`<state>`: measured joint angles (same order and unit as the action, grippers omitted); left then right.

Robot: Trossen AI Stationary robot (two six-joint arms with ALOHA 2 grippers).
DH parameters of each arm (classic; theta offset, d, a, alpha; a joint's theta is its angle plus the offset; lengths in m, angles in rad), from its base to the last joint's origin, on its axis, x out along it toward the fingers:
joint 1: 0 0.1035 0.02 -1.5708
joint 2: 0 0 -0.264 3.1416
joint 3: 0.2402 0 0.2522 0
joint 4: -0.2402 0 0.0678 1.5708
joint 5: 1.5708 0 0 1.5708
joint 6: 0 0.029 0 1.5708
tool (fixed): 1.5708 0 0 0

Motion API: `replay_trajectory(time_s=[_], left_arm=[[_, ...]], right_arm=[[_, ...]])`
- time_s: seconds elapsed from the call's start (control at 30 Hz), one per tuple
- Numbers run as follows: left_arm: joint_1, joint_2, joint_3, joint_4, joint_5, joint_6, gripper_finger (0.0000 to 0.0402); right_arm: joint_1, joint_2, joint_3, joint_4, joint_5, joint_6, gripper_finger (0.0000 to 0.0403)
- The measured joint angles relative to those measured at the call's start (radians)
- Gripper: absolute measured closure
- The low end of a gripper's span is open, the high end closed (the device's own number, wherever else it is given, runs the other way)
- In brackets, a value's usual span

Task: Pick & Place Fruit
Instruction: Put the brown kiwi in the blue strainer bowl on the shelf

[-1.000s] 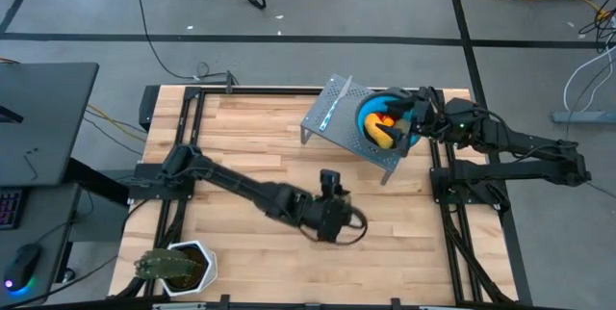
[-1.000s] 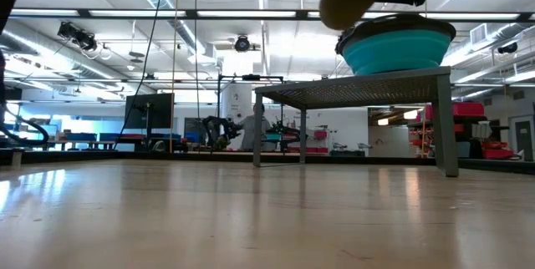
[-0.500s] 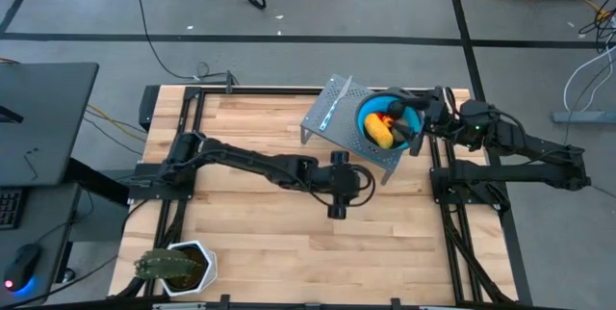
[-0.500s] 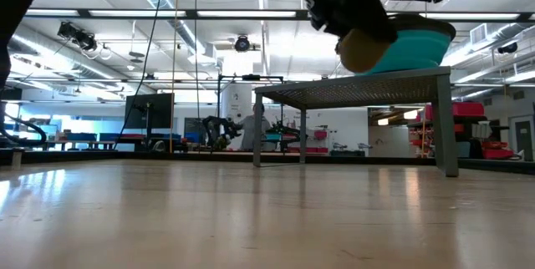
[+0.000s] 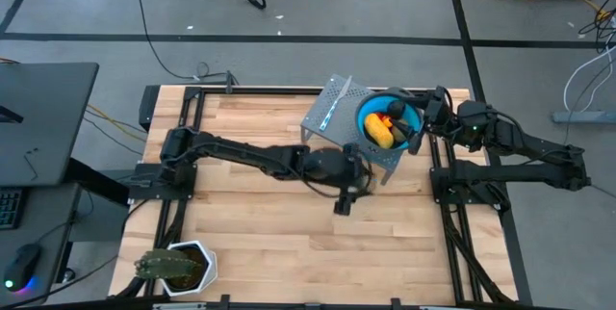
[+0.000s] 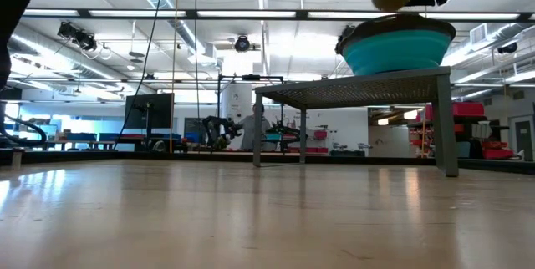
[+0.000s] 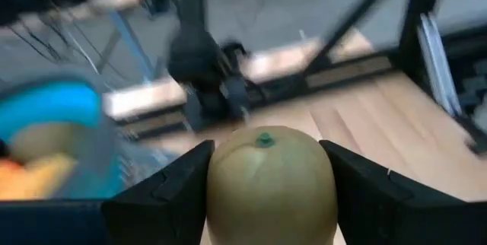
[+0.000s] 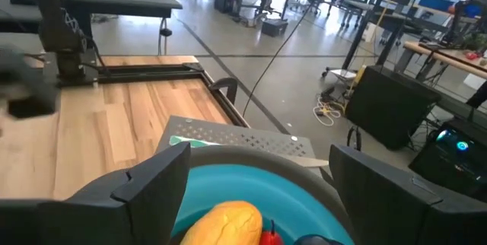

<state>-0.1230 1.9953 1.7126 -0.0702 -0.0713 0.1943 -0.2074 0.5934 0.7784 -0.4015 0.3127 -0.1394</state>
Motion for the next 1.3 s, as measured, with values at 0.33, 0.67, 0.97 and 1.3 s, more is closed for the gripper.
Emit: replay_trajectory(time_s=[0.33, 0.67, 0.97, 1.3], left_arm=[[0.062, -0.046, 0.000, 0.266, 0.069, 0.018, 0.0157], [0.104, -0.058, 0.000, 0.341, 0.057, 0.023, 0.0167], [0.102, -0.077, 0.000, 0.362, -0.038, 0.008, 0.0166], [0.080, -0.118, 0.000, 0.131, -0.086, -0.012, 0.0167]], right_arm=[[0.000, -0.003, 0.000, -0.006, -0.008, 0.000, 0.0078], [0.000, -0.011, 0.000, 0.001, -0.166, -0.012, 0.0078], [0.000, 0.021, -0.002, 0.086, -0.450, -0.053, 0.0078], [0.000, 0.061, -0.038, 0.155, -0.446, -0.053, 0.0078]])
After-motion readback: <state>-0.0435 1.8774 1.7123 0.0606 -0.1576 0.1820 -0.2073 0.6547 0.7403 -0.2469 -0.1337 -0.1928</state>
